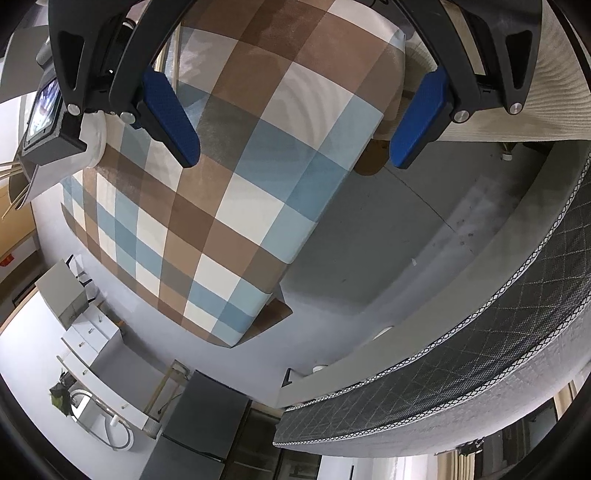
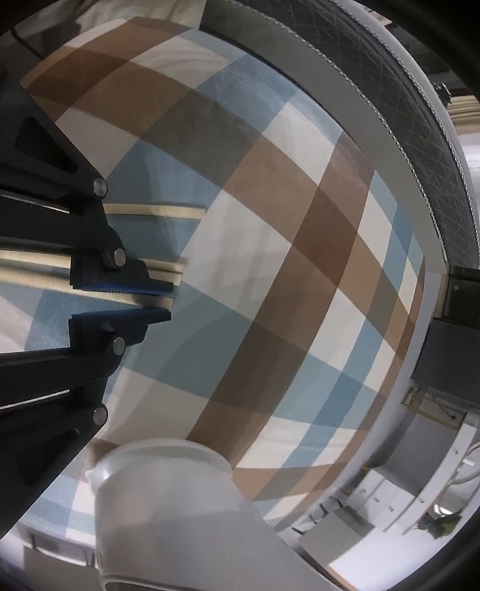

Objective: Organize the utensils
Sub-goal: 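Lower both grippers toward the remaining chopsticks beside the holder, then pinch a wooden chopstick with the right gripper while the left gripper pinches another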

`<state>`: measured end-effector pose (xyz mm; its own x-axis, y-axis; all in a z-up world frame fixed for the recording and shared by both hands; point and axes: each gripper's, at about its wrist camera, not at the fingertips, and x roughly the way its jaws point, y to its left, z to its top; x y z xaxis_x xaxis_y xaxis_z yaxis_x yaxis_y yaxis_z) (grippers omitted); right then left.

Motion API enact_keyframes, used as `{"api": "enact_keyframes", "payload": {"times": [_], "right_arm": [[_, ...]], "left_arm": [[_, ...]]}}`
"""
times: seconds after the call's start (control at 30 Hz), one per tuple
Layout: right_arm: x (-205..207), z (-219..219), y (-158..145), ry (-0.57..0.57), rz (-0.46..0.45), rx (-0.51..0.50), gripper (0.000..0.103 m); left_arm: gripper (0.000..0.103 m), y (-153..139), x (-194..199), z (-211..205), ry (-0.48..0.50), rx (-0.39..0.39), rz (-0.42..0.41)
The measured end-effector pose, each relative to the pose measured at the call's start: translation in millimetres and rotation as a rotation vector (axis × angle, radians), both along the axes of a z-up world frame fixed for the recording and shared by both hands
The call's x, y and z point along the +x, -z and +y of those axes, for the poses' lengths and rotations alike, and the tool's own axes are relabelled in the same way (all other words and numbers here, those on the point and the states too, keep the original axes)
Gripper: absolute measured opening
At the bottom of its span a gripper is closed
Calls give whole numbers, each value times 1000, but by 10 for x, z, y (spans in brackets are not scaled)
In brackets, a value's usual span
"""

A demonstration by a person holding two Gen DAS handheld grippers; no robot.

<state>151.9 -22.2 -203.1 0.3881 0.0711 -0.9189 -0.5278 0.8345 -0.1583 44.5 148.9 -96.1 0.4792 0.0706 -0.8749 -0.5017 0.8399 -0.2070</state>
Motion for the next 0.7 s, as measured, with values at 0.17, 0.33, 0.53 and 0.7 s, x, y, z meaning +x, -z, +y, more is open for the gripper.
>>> {"api": "enact_keyframes", "payload": {"times": [0.17,0.33,0.53,0.7], "right_arm": [[-85,-43,-40,1,-25,51,5],[-181,-252,-350,54,-92,187,5],[-370,-433,-735,48,-150,320,5],[-423,-708,-1024,105,-181,452,0]], "left_arm": [[100,37,18,-17,16,-28,4],[100,11,44,-110,50,17,-16],[100,102,101,-241,100,28,8],[100,188,147,-410,151,44,33]]}}
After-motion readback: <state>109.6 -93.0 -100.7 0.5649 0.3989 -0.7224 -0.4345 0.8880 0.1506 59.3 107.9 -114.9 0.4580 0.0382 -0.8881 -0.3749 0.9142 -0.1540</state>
